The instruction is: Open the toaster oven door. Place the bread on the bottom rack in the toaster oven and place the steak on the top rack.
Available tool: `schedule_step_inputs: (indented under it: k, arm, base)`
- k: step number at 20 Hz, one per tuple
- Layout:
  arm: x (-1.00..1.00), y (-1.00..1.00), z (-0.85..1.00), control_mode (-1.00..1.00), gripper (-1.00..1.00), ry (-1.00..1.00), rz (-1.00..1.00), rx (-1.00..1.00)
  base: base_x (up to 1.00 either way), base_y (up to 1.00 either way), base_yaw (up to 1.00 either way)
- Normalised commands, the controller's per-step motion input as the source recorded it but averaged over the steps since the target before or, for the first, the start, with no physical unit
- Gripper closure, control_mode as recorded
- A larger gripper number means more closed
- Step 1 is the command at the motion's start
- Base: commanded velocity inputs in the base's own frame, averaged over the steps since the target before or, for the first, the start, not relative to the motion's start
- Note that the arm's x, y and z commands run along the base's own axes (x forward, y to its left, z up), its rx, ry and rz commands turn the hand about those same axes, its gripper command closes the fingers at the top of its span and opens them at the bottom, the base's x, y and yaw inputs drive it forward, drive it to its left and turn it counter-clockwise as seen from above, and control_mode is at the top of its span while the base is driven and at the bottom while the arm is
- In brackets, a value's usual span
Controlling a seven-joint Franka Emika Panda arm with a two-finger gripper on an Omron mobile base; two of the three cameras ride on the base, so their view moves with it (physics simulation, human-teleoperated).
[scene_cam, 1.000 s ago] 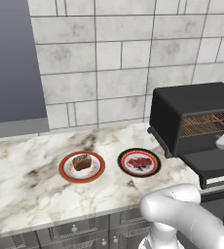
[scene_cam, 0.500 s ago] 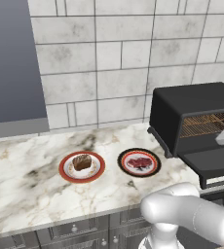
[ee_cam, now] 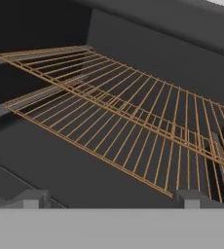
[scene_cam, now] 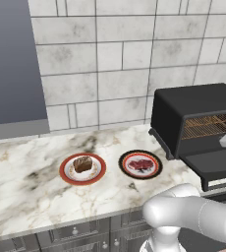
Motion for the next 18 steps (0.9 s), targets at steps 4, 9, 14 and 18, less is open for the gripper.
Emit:
schedule_step_inputs:
  k: [4,9,14,18]
  arm:
    - [0.11,0.0,-0.13,-1.0,-1.0,0.0,0.0,0.09]
    - [0.14,0.0,-0.17,-1.0,-1.0,0.0,0.0,0.07]
    - [0.11,0.0,-0.11,-1.0,-1.0,-0.01,0.01,0.04]
    - [0.12,0.07,-0.05,-1.0,-1.0,-0.06,0.04,0.01]
  base:
    - [0.0,0.0,0.0]
    - [0.0,0.0,0.0]
    - [0.0,0.0,0.0]
    - [0.0,0.0,0.0]
